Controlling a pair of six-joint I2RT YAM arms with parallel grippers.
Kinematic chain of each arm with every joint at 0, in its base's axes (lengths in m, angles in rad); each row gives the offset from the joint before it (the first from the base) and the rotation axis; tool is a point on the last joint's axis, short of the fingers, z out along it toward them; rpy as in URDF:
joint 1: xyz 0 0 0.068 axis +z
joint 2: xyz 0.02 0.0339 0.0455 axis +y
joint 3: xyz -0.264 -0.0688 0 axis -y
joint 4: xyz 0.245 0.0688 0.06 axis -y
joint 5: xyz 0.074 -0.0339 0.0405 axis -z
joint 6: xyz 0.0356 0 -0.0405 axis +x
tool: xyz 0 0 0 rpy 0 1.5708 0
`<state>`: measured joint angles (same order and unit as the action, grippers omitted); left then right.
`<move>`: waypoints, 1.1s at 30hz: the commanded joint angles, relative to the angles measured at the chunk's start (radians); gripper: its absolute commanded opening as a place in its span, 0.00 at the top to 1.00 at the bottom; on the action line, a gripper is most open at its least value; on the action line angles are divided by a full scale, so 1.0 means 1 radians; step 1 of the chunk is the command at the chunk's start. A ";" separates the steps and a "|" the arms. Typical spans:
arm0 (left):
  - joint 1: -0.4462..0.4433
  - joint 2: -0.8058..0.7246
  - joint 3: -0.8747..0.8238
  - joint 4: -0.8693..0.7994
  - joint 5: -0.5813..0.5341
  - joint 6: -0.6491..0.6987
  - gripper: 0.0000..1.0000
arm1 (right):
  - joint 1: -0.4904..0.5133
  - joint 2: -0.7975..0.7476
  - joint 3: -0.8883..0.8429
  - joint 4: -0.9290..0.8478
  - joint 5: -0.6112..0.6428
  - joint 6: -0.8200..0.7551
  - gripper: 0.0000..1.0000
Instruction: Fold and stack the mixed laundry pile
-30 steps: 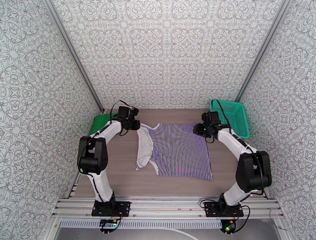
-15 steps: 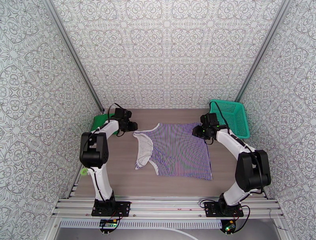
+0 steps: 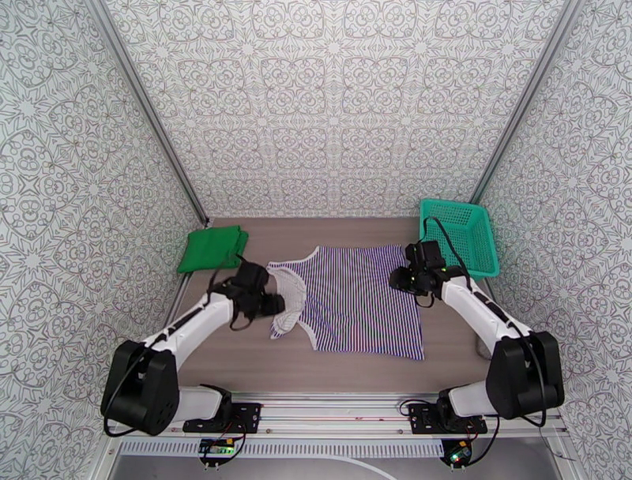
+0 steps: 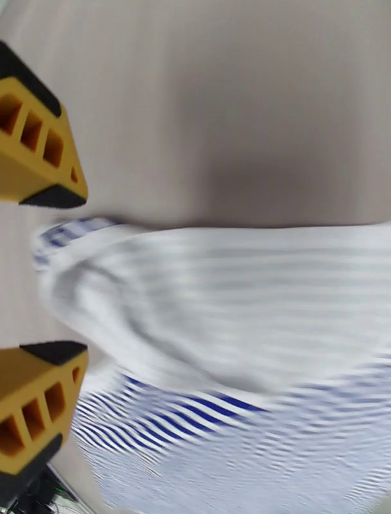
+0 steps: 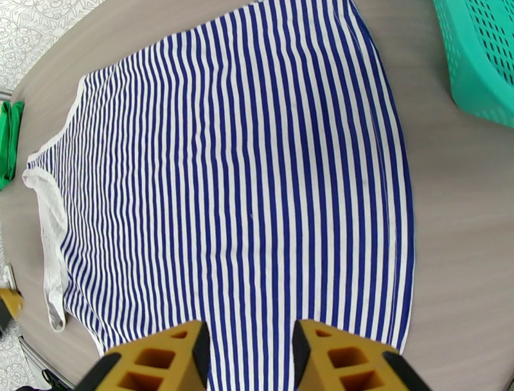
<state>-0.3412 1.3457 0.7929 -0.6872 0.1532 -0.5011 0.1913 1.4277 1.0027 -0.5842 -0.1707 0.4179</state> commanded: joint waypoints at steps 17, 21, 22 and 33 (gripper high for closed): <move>-0.051 0.026 -0.041 0.079 -0.148 -0.106 0.94 | 0.012 0.017 -0.053 0.013 -0.033 -0.008 0.60; 0.025 -0.046 -0.045 0.064 -0.105 -0.108 1.00 | 0.013 0.010 -0.084 -0.002 -0.036 0.001 0.60; 0.053 -0.066 -0.050 0.065 -0.085 -0.107 1.00 | 0.014 0.008 -0.089 -0.006 -0.038 0.005 0.60; 0.252 -0.099 -0.119 0.030 0.073 -0.127 0.87 | 0.081 -0.024 -0.169 -0.074 0.004 0.070 0.60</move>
<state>-0.1108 1.2526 0.7105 -0.6250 0.1879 -0.6029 0.2607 1.4300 0.8719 -0.6151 -0.1936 0.4492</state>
